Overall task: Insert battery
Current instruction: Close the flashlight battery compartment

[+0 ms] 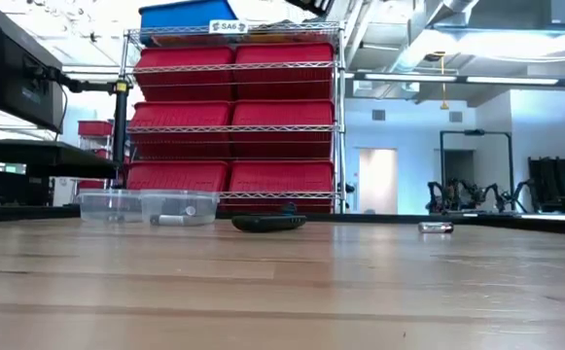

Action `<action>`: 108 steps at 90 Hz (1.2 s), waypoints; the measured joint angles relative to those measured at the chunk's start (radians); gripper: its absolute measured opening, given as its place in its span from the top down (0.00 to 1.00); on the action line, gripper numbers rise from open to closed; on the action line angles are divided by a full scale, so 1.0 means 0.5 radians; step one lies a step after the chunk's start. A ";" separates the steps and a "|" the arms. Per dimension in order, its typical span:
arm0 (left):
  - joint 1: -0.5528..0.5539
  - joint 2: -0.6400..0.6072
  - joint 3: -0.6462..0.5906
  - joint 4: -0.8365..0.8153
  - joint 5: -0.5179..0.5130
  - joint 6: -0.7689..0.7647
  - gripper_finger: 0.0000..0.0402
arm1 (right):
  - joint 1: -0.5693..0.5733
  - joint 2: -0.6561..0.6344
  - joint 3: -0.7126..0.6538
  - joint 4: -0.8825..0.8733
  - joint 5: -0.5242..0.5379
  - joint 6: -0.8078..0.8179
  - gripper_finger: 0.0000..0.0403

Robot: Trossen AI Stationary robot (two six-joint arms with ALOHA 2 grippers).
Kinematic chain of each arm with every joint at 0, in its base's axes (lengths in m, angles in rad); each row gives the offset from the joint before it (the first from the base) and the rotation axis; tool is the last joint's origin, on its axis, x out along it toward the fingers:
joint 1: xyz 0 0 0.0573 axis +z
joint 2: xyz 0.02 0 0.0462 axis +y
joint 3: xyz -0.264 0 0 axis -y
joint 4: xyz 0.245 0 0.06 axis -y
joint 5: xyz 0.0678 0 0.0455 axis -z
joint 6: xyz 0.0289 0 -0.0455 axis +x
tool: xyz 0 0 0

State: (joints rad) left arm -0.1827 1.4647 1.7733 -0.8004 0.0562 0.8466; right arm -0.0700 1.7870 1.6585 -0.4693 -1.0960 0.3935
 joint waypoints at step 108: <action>-0.160 -0.318 -0.016 -0.182 -1.045 -0.700 0.42 | 0.010 -0.004 0.005 -0.152 0.371 -0.264 0.67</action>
State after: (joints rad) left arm -0.2630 1.3056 1.7651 -0.8917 -0.4663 0.4965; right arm -0.0648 1.7852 1.6611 -0.5452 -0.9106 0.2616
